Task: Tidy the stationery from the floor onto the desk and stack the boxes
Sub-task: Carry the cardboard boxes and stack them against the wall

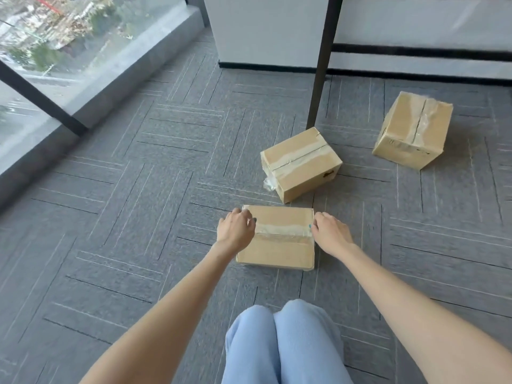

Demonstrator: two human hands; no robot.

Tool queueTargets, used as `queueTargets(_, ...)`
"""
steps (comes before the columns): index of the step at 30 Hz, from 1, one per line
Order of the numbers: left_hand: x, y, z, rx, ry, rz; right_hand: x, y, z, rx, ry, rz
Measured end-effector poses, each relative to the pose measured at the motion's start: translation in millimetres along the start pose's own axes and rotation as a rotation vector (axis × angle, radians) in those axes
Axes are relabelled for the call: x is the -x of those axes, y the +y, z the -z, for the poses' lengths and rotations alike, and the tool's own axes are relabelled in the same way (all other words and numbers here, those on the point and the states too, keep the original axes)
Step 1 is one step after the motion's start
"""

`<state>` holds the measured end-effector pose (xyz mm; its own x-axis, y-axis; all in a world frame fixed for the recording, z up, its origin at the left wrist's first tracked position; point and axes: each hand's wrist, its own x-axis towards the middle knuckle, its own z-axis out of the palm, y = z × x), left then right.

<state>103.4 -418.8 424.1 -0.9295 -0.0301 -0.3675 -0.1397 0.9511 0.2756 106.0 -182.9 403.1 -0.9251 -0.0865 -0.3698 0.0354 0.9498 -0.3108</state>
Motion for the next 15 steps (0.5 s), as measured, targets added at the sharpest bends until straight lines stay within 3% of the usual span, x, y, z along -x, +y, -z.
queueTargets(7, -89.8, -69.3, -150.0, -0.024, 0.056, -0.019, -84.2, 52.9, -162.0, -0.008, 0.039, -0.101)
queueTargets(15, -155.5, -133.2, -281.3, 0.108, 0.047, 0.04, -142.9, 98.7, -288.1, -0.379, 0.077, -0.263)
